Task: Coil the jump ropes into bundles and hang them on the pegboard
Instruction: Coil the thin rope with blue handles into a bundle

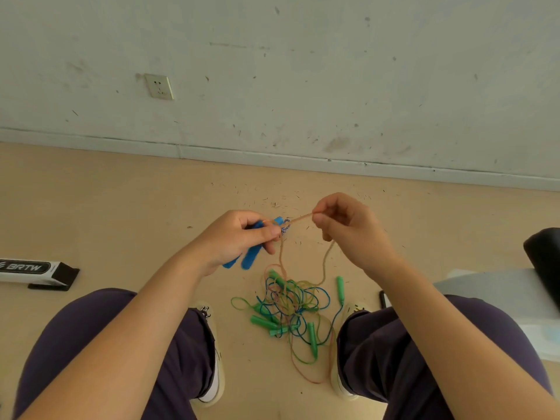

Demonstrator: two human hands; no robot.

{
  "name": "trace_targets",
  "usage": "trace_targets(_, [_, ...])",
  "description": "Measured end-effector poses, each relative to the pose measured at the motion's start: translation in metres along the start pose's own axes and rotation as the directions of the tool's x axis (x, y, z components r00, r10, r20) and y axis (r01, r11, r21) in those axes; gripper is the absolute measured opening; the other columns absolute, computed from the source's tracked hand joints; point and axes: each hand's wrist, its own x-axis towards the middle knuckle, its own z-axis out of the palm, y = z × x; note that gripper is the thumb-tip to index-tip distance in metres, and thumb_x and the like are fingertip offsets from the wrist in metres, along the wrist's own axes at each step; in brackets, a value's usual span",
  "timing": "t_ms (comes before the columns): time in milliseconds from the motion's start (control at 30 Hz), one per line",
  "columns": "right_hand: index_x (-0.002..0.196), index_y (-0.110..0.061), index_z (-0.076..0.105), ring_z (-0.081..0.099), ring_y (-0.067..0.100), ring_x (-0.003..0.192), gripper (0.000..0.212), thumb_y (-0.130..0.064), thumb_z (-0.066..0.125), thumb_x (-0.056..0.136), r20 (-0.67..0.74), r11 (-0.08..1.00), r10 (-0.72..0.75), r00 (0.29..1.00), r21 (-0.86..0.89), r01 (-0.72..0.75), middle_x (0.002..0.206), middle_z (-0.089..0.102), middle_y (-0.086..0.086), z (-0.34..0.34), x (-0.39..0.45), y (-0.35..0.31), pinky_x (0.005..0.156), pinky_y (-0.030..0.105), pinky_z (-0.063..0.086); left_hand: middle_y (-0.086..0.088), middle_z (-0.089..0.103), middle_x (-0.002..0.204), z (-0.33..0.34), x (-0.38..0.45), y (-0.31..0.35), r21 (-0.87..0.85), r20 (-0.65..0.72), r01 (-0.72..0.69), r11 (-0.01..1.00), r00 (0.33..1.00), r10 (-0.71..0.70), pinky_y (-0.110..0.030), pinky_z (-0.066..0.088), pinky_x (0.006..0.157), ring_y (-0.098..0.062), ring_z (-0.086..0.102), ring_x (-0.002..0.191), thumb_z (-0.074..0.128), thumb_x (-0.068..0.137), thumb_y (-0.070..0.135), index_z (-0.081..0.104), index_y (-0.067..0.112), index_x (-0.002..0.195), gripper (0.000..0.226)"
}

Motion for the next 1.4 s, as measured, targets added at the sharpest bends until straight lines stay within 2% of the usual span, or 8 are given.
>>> trace_targets(133, [0.104,-0.013,0.063,0.06,0.015,0.064,0.024,-0.004,0.073,0.085,0.192,0.997,0.045,0.98,0.06,-0.058,0.075,0.065,-0.001,0.006,-0.004,0.0,0.064,0.026,0.052,-0.008,0.066,0.069,0.008,-0.003,0.0,-0.102,0.098,0.024,0.995,0.995,-0.014,-0.029,0.056,0.063,-0.023,0.065,0.06,0.062,0.097,0.025,0.068,0.005,0.097,0.021])
trace_targets(333, [0.087,-0.016,0.065,0.054,0.01,0.067,0.01,-0.008,0.07,0.089,0.157,0.998,0.038,0.987,-0.064,-0.028,0.074,0.062,-0.007,0.007,-0.001,0.003,0.064,0.025,0.047,-0.004,0.067,0.075,0.007,-0.005,0.0,-0.145,0.196,0.051,0.988,0.98,-0.022,-0.031,0.055,0.062,-0.02,0.063,0.059,0.077,0.086,0.02,0.072,0.02,0.096,0.011])
trace_targets(433, [0.094,-0.015,0.064,0.063,0.011,0.076,0.011,-0.01,0.071,0.088,0.135,0.999,0.035,0.99,0.0,-0.035,0.084,0.067,-0.004,0.0,0.0,0.004,0.072,0.022,0.052,-0.004,0.07,0.078,0.004,-0.005,-0.002,-0.119,0.195,0.047,0.992,0.981,-0.023,-0.033,0.056,0.063,-0.021,0.065,0.06,0.074,0.088,0.014,0.071,0.015,0.101,0.013])
trace_targets(567, [0.111,-0.011,0.061,0.068,0.017,0.101,0.028,-0.012,0.073,0.086,0.276,0.998,0.053,0.96,0.011,-0.058,0.107,0.07,0.006,0.007,-0.002,0.008,0.092,0.029,0.053,-0.006,0.073,0.083,0.01,-0.006,-0.002,-0.053,0.25,0.039,0.998,0.968,-0.025,-0.029,0.056,0.062,-0.02,0.067,0.062,0.073,0.09,0.013,0.068,0.01,0.104,0.015])
trace_targets(767, [0.092,-0.019,0.062,0.056,0.008,0.063,0.017,-0.01,0.074,0.086,0.318,0.985,0.134,0.939,-0.145,-0.092,0.069,0.062,-0.008,0.011,0.0,0.012,0.067,0.029,0.048,-0.003,0.075,0.084,0.009,-0.004,-0.002,0.075,0.223,0.069,0.995,0.971,-0.084,-0.025,0.054,0.062,-0.019,0.069,0.066,0.077,0.086,0.014,0.07,0.013,0.099,0.015])
trace_targets(1033, [0.092,-0.016,0.064,0.049,0.006,0.054,0.012,-0.014,0.074,0.086,0.24,0.995,0.103,0.965,-0.015,-0.103,0.066,0.064,-0.007,-0.005,0.002,0.01,0.052,0.019,0.041,-0.001,0.072,0.076,-0.003,-0.005,-0.002,-0.017,0.076,0.07,0.997,0.995,-0.068,-0.025,0.052,0.054,-0.013,0.06,0.057,0.079,0.083,0.019,0.073,0.016,0.102,0.02])
trace_targets(1233, [0.098,-0.014,0.064,0.044,0.014,0.049,0.01,-0.015,0.07,0.09,0.303,0.992,0.092,0.948,0.057,-0.115,0.071,0.07,0.004,-0.002,-0.001,0.011,0.049,0.022,0.04,0.0,0.064,0.066,0.005,-0.008,0.002,-0.003,0.137,0.069,0.998,0.988,-0.068,-0.022,0.04,0.045,-0.012,0.046,0.043,0.082,0.067,0.041,0.072,0.018,0.1,0.042])
trace_targets(1400, [0.101,-0.015,0.065,0.049,0.018,0.055,0.01,-0.015,0.068,0.091,0.304,0.994,0.054,0.951,0.072,-0.08,0.064,0.059,0.005,0.008,-0.002,0.014,0.05,0.026,0.042,-0.002,0.063,0.064,0.008,-0.008,0.0,0.04,0.199,0.07,0.997,0.977,-0.077,-0.022,0.039,0.046,-0.013,0.046,0.042,0.081,0.081,0.036,0.07,0.02,0.096,0.025])
